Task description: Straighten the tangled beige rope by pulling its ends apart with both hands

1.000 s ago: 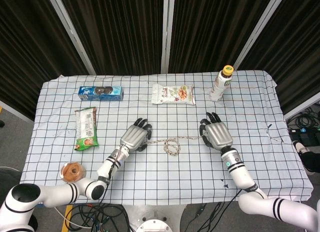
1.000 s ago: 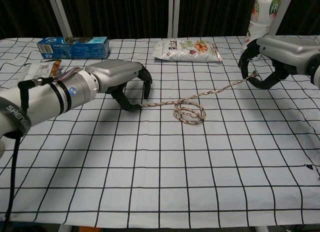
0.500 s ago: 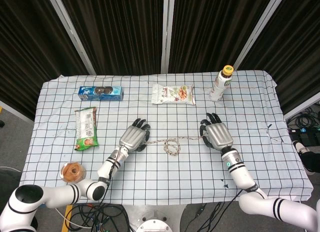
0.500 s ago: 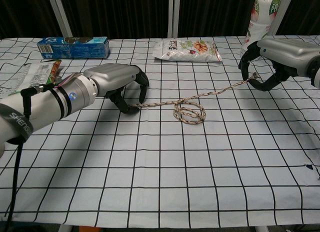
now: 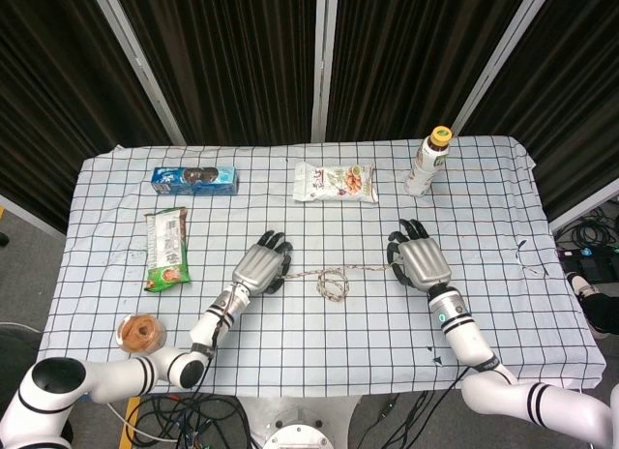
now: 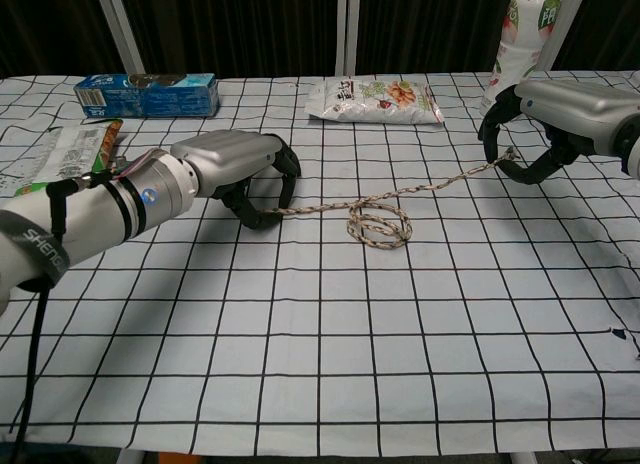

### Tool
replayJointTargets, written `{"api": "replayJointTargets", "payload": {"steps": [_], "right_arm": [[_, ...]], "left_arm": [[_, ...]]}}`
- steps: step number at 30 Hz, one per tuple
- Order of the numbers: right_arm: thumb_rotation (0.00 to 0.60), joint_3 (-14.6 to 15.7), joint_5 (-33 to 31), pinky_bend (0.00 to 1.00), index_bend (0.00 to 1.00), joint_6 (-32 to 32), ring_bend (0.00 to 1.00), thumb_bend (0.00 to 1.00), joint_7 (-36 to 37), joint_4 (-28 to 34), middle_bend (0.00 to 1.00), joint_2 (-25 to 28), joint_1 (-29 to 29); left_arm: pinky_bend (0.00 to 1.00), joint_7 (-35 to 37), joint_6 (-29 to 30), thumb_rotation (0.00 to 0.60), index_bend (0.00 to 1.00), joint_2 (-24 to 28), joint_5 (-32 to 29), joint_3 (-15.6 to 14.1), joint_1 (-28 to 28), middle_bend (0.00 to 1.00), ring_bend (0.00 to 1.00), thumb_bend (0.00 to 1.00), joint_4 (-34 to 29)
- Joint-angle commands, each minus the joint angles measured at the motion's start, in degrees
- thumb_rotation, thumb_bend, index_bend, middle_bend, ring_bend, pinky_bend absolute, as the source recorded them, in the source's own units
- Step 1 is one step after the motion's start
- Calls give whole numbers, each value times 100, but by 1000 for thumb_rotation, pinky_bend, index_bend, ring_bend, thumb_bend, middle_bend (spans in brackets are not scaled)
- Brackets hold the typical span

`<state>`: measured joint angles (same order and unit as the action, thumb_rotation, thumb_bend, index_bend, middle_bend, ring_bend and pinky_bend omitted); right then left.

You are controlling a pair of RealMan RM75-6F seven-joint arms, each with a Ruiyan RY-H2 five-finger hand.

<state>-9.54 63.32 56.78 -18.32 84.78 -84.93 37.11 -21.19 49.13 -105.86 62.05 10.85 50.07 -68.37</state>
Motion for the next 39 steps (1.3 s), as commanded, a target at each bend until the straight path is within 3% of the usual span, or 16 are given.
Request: {"api": "replayJointTargets", "payload": {"steps": [1,12,17,28,39], "right_arm": [[600,-1,-4,11,615,-5,0,466,3,-4,257,-3,4],[600,-1,-21,11,615,2,0,466,12,-12,257,-1,-1],[600,-29,-1,11,615,125,0,475,132,104,257,236,-113],[600,55,-97,13,622,237,0,479,794,131,257,921,-606],[600,131,-104,13,622,326,0,480,1343,-272,257,1043,-1002]], "left_arm": [[0,6,-5,600,531,-1,4,1,2,165,26,353,11],[0,89,23,600,563,27,75,-13,-26,167,26,411,20],[0,433,328,600,573,311,300,-27,-251,171,26,411,-268],[0,1523,959,600,580,1306,888,-394,-1065,175,26,408,-622],[0,2126,1213,600,580,1409,1298,-753,-1545,175,26,409,-312]]}}
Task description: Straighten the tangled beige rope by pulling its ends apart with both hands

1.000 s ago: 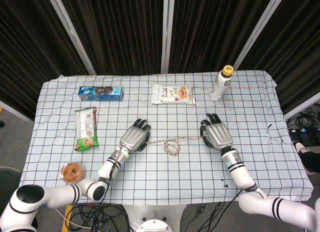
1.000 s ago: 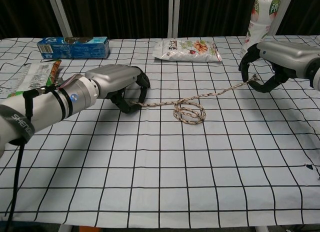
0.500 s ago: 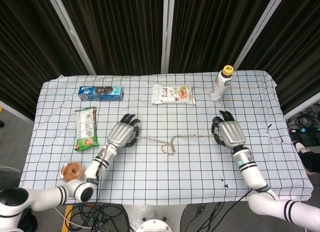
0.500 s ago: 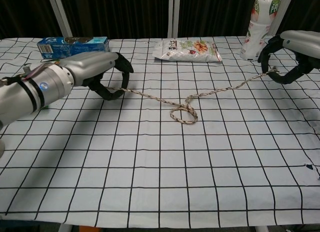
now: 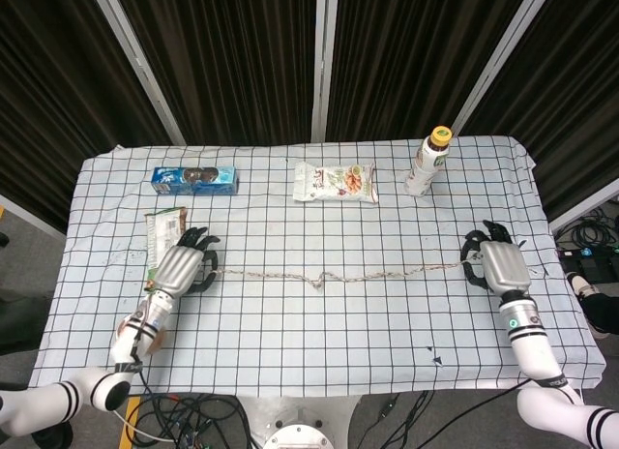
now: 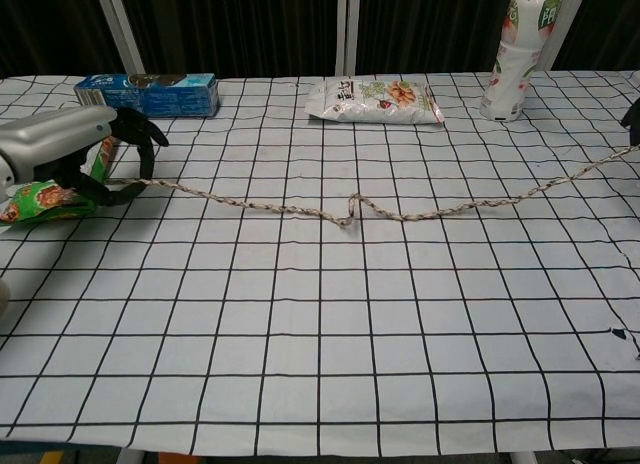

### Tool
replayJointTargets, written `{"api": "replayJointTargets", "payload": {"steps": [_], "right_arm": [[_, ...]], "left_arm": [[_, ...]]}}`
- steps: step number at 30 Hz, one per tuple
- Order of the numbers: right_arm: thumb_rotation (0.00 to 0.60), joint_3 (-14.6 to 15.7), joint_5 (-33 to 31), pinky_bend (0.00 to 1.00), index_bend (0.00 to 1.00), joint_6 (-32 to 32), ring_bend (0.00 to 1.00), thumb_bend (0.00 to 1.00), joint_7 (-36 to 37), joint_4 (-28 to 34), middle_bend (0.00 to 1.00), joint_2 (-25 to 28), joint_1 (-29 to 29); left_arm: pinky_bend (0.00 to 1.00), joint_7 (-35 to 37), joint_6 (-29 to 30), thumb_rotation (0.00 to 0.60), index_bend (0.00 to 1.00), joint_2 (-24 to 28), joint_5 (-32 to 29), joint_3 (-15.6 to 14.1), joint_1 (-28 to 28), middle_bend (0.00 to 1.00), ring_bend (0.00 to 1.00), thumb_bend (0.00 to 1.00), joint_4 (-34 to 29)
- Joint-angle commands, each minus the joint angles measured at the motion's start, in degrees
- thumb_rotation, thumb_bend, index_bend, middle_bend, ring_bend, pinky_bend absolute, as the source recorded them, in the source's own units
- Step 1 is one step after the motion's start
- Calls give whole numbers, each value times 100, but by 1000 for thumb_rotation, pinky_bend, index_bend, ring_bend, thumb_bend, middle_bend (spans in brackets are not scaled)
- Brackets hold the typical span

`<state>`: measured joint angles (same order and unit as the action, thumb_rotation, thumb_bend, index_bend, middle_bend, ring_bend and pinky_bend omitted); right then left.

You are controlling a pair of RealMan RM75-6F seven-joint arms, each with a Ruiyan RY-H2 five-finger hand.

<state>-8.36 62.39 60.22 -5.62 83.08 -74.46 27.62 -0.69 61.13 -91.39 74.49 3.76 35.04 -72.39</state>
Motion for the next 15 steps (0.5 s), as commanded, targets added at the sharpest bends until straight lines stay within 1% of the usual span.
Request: {"api": "replayJointTargets", "payload": {"steps": [1,7,15], "right_arm": [[600,14,-15,13,622,-34,0,479,104,-172,257,-20,-70],[600,-24,-108,13,622,-173,0,479,190,-499,257,-105,-97],[600,-86,-206,13,622,-267,0,480,218,-837,256,-227,-133]], "left_arm": [[0,126,5,600,580,-69,82,-51,-56,176,26,409,154],[0,324,-34,600,580,-188,168,-55,-116,176,26,409,440],[0,495,-59,600,580,-250,257,-39,-182,175,26,408,643]]}}
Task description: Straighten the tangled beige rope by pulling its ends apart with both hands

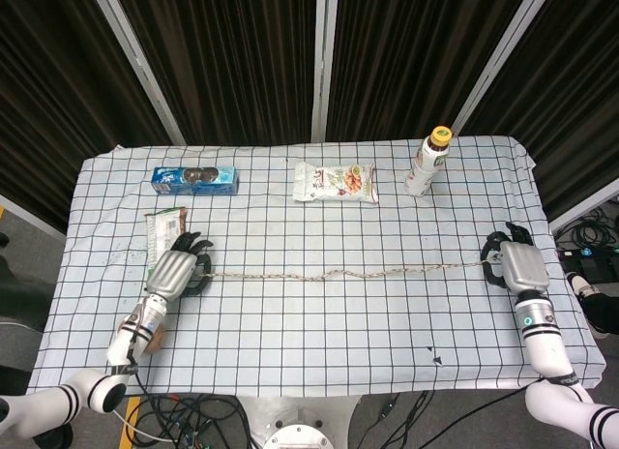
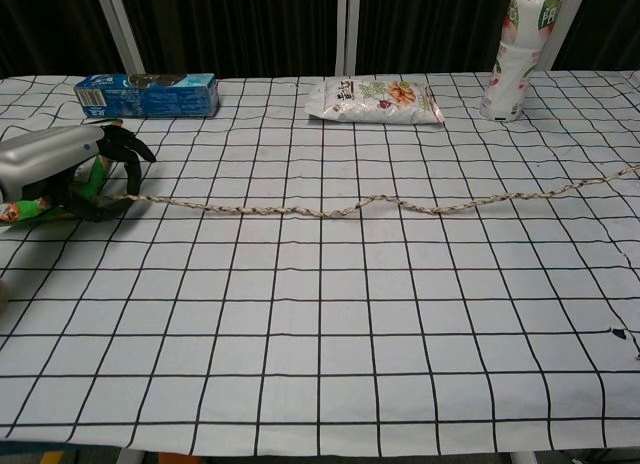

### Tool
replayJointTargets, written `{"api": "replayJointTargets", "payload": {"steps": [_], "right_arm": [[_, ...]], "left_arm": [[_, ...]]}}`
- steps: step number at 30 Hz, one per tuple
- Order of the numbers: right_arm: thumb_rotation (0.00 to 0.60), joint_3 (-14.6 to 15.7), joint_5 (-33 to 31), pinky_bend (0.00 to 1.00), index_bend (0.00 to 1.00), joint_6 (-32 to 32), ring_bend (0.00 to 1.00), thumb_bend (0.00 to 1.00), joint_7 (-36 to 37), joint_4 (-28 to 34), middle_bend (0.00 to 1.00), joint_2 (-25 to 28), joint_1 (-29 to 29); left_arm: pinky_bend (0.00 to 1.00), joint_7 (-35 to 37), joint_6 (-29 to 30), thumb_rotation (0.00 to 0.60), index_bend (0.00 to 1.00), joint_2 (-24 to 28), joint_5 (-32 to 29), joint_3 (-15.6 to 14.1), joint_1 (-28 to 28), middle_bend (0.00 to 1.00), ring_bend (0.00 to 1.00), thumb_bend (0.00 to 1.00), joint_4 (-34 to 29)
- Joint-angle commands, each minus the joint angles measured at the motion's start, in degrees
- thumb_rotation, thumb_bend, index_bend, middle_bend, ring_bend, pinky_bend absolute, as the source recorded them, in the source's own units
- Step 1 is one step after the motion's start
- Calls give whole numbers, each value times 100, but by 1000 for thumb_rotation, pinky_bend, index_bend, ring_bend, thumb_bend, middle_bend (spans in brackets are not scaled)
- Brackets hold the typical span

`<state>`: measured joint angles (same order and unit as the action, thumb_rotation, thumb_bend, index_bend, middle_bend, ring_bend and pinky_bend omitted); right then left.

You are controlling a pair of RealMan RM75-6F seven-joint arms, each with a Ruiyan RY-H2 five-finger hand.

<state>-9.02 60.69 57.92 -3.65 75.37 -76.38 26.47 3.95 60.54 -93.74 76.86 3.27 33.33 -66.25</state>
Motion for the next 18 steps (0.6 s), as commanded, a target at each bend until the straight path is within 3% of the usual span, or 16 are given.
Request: {"api": "replayJointTargets", "payload": {"steps": [1,18], "right_arm": [[600,-25,-47,13,622,-51,0,480,33,-93,256,-43,-24],[600,-97,-80,12,627,-262,0,480,230,-593,251,-269,-100]], "left_arm": [[0,56,-5,600,580,-21,32,12,-15,176,26,408,46],[0,246,-76,600,580,-96,111,70,-93,176,26,407,310]]}}
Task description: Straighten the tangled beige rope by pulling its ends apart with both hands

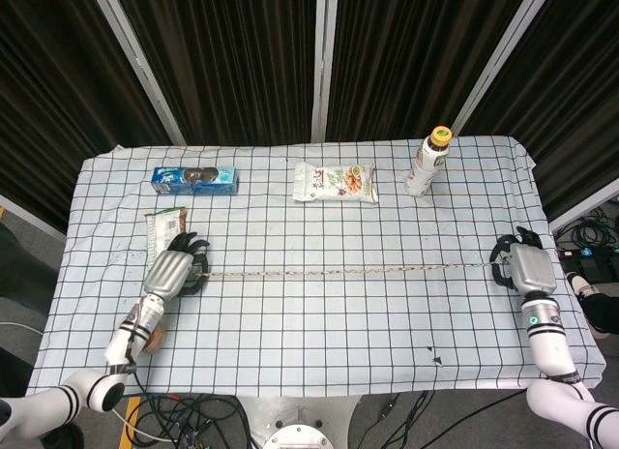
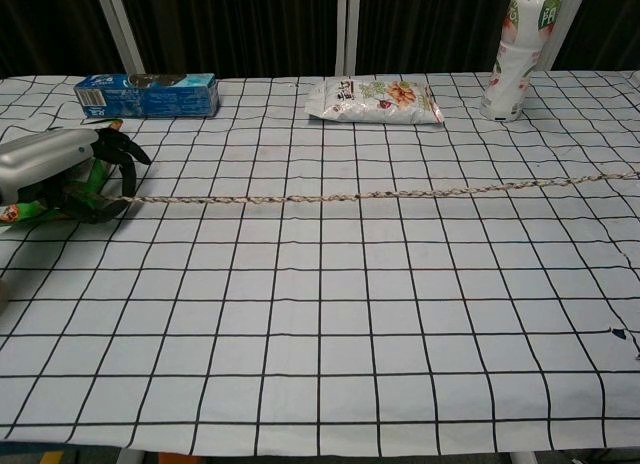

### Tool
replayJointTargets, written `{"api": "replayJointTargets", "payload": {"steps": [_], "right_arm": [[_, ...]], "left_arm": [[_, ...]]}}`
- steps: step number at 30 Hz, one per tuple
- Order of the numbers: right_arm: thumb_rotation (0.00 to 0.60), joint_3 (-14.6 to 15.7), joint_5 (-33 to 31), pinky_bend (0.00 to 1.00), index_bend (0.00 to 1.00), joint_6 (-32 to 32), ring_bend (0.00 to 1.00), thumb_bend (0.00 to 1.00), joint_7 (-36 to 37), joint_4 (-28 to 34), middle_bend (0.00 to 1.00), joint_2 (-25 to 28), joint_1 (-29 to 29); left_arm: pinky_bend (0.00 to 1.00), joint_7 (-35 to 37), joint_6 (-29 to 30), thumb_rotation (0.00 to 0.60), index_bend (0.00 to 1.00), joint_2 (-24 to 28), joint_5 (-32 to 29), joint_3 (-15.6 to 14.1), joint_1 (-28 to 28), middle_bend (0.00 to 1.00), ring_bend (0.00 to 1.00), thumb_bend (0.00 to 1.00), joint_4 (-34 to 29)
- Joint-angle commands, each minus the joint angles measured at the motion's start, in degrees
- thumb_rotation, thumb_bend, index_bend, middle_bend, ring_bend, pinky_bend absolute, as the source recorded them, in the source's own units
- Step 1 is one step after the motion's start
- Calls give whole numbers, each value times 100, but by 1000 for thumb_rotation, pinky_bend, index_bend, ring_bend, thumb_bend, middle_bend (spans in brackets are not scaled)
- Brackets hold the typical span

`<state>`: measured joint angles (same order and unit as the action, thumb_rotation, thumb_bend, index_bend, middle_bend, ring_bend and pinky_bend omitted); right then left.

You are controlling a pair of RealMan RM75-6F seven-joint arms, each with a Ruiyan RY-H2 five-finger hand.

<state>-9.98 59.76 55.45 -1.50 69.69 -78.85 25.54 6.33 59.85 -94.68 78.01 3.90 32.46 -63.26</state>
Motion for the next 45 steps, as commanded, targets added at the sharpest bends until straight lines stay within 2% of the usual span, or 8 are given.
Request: {"api": "replayJointTargets", "payload": {"steps": [1,10,16,20,27,33,38,45], "right_arm": [[600,5,27,12,627,-26,0,480,23,-47,251,-43,-11],[600,15,96,5,591,-123,0,462,115,-222,234,-188,-35],[600,41,158,0,335,-109,0,244,156,-186,185,-180,-105],[600,32,314,0,213,118,0,181,246,25,166,-60,-211],[600,-53,837,0,192,1049,0,182,402,849,161,512,-545],[600,173,1655,0,186,1791,0,214,717,1709,158,1388,-976],[600,370,2182,0,185,2549,0,218,808,2051,150,1746,-1412],[600,619,2576,0,185,3178,0,219,711,2273,148,1799,-1857]], "left_arm": [[0,15,-18,600,580,-3,-7,11,-11,175,26,408,27],[0,56,-124,600,571,-54,-14,23,-27,176,26,402,184],[0,59,-76,600,430,-61,26,16,-74,172,26,342,177],[0,52,64,600,330,11,68,44,-126,162,26,304,63],[0,-30,688,600,291,592,94,208,-395,161,26,209,-573],[0,-25,1297,600,291,1580,-185,387,-924,161,26,196,-1292],[0,-89,1852,600,291,2157,-359,292,-1533,161,26,188,-1801],[0,-211,2741,600,291,2479,-334,34,-2364,161,26,185,-2461]]}}
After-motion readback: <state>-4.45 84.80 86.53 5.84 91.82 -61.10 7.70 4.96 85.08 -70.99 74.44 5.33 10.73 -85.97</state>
